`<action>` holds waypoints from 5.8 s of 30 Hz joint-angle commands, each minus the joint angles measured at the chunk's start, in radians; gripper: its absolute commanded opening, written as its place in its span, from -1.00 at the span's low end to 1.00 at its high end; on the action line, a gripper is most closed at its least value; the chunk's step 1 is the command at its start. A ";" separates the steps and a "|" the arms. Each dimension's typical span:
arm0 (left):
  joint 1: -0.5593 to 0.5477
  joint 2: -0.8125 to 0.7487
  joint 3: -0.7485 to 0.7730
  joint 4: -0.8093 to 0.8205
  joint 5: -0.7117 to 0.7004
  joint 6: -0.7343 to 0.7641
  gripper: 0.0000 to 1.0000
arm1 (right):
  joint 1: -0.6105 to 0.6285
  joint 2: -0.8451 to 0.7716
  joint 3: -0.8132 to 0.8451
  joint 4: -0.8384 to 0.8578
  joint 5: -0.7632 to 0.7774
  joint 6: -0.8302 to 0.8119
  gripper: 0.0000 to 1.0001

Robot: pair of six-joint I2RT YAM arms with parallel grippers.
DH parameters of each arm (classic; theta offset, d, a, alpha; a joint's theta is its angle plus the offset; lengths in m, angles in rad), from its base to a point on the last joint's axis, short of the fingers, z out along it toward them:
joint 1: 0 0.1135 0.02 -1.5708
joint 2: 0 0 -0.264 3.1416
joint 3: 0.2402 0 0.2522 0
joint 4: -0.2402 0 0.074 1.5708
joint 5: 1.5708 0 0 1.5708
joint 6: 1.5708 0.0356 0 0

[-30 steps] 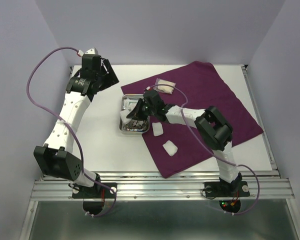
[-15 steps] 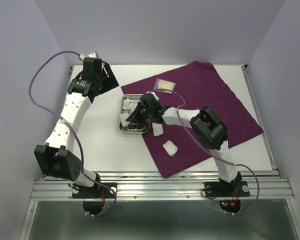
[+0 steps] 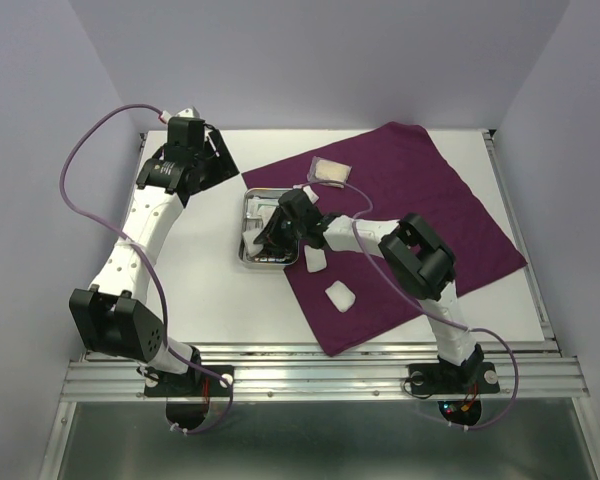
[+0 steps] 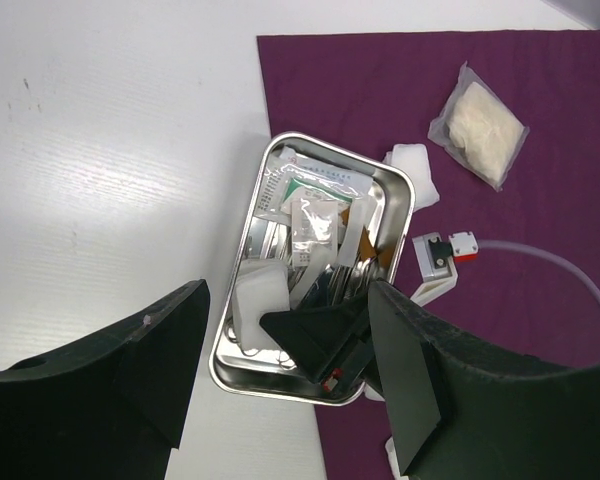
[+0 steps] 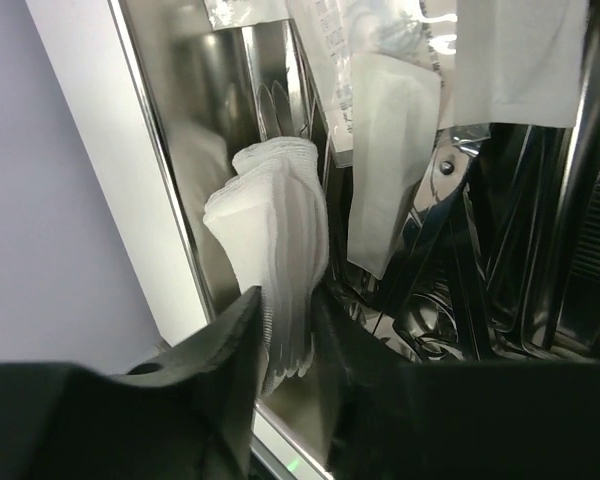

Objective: Prepare the surgical pack
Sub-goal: Place the medical item in the container, then pick up the medical item from the surgical kit, then place the medical item in the container.

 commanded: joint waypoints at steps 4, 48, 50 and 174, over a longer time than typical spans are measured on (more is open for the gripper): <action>0.008 -0.031 -0.011 0.041 0.017 0.005 0.52 | 0.008 -0.064 -0.028 -0.005 0.033 -0.017 0.05; -0.102 0.152 -0.502 0.319 0.342 -0.048 -0.78 | -0.276 -0.452 -0.465 -0.085 -0.062 -0.454 0.24; -0.104 0.162 -0.508 0.326 0.327 -0.049 -0.78 | -0.276 -0.435 -0.464 -0.072 -0.099 -0.464 0.26; 0.205 -0.131 -0.236 0.069 0.341 0.083 -0.67 | -0.045 -0.122 0.003 -0.020 -0.061 -0.379 -0.61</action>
